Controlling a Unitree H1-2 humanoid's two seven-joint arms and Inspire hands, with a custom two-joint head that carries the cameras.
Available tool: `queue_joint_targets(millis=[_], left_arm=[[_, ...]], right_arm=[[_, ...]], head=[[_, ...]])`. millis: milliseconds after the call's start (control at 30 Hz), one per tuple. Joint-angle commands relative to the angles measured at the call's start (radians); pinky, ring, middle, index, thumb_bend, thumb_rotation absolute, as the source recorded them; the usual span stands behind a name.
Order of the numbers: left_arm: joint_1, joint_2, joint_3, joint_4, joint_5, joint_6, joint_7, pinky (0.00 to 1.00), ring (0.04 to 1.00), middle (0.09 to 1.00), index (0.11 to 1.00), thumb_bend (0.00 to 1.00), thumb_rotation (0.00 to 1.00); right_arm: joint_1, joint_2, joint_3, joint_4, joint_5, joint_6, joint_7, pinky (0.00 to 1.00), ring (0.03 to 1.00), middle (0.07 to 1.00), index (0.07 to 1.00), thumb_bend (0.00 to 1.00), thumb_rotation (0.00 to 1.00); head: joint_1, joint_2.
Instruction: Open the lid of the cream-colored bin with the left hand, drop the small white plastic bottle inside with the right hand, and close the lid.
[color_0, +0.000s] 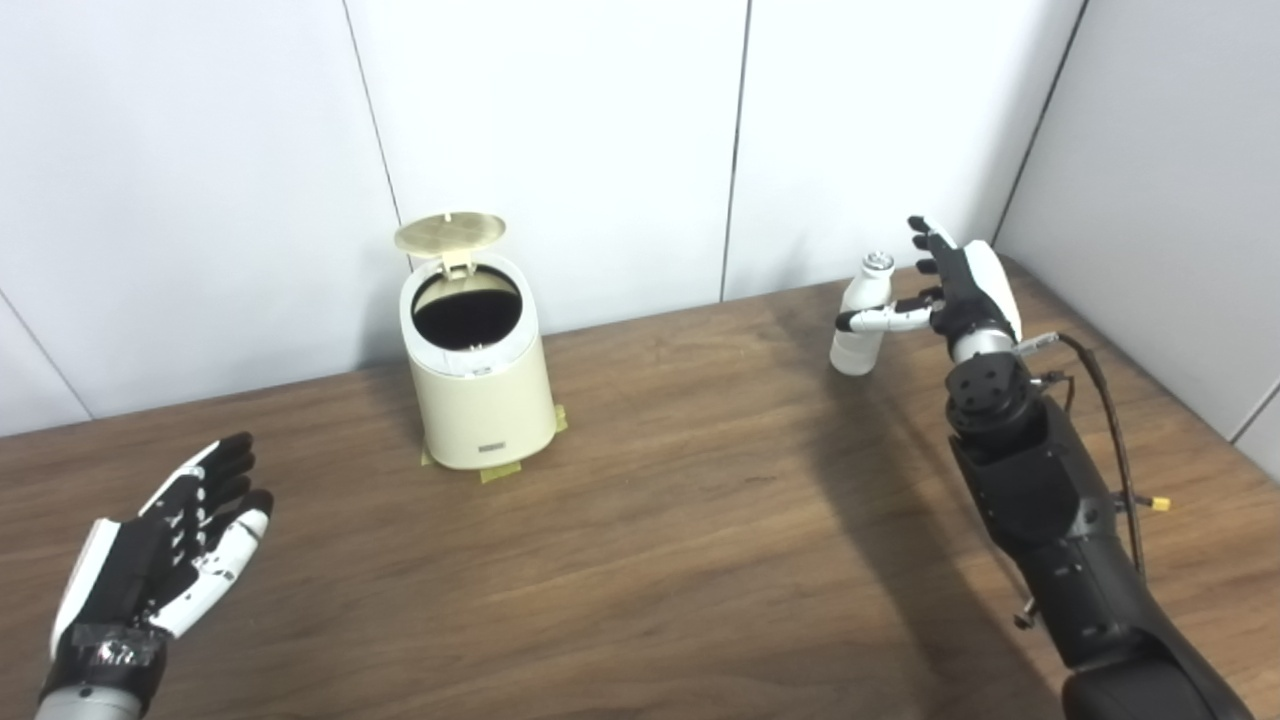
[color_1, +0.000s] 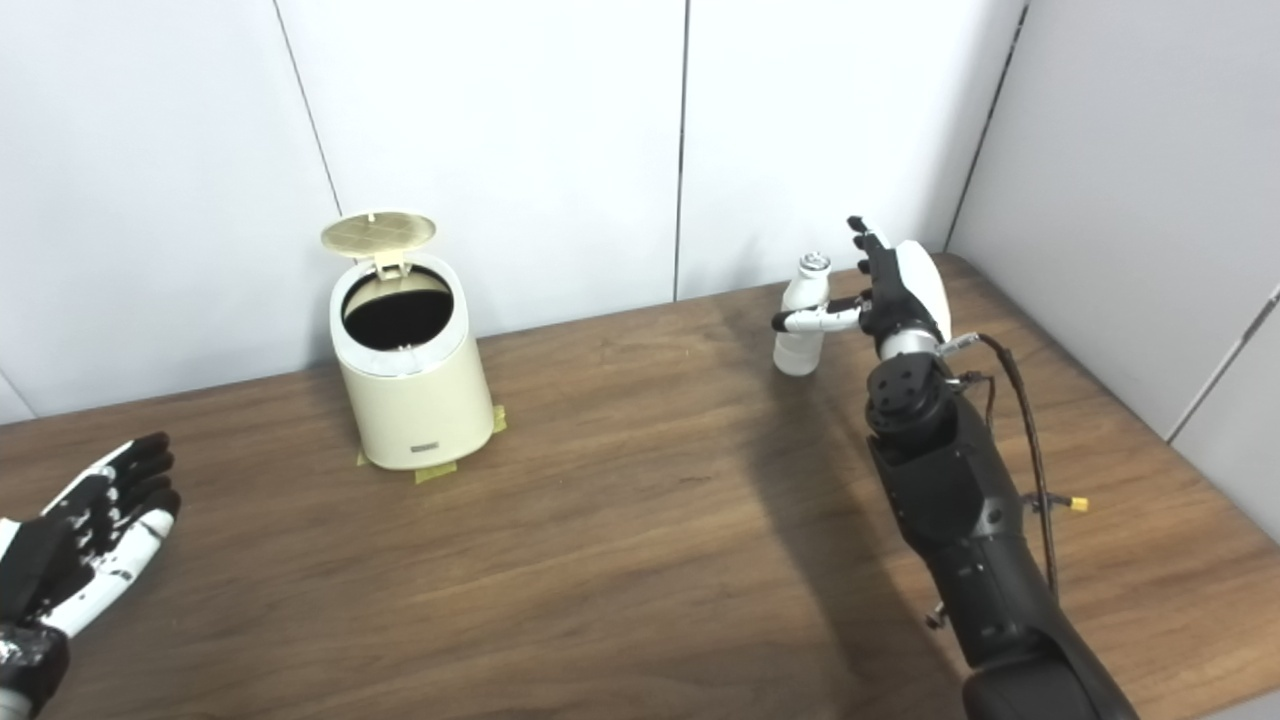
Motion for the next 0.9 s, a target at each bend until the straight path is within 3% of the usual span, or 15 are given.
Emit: queue_joint_targets(millis=[0, 100, 233, 433, 633, 700, 867], left_arm=[[-0.039, 0.006, 0.008, -0.029, 0.001, -0.001, -0.001, 0.87, 0.911, 0.916, 0.929, 0.25, 0.36], [-0.040, 0.009, 0.000, -0.031, 0.024, -0.001, -0.003, 0.87, 0.913, 0.915, 0.928, 0.24, 0.36], [-0.043, -0.002, 0.002, -0.038, 0.039, -0.001, -0.007, 0.88, 0.908, 0.910, 0.926, 0.23, 0.26], [-0.045, -0.012, 0.012, -0.045, 0.049, -0.001, -0.027, 0.88, 0.913, 0.914, 0.932, 0.22, 0.26], [-0.046, -0.032, 0.020, -0.059, 0.099, -0.001, -0.056, 0.89, 0.908, 0.909, 0.922, 0.22, 0.24], [-0.047, -0.038, 0.024, -0.059, 0.103, -0.001, -0.066, 0.85, 0.903, 0.911, 0.923, 0.21, 0.19], [-0.048, -0.051, 0.043, -0.066, 0.123, -0.001, -0.101, 0.85, 0.904, 0.912, 0.926, 0.21, 0.20]], right_arm=[[-0.059, -0.023, 0.000, -0.001, -0.011, -0.027, -0.024, 0.69, 0.836, 0.883, 0.882, 0.93, 0.12], [-0.058, -0.019, 0.016, 0.002, -0.022, -0.021, -0.032, 0.70, 0.835, 0.880, 0.870, 0.93, 0.12], [-0.051, -0.018, 0.030, -0.008, -0.028, -0.014, -0.033, 0.68, 0.808, 0.856, 0.842, 0.89, 0.12], [-0.039, -0.013, 0.012, -0.017, -0.005, -0.026, -0.031, 0.68, 0.796, 0.842, 0.828, 0.86, 0.10], [-0.025, -0.019, 0.016, -0.015, -0.011, -0.020, -0.031, 0.61, 0.733, 0.807, 0.808, 0.84, 0.07], [-0.021, -0.021, 0.016, 0.002, -0.007, -0.041, -0.035, 0.62, 0.716, 0.771, 0.776, 0.84, 0.07], [-0.016, -0.014, 0.010, 0.048, -0.014, -0.131, -0.104, 0.57, 0.624, 0.671, 0.683, 0.86, 0.03]], head=[[0.000, 0.001], [0.001, 0.003], [0.002, 0.005], [0.000, 0.008], [0.000, 0.013], [0.001, 0.014], [0.002, 0.019]])
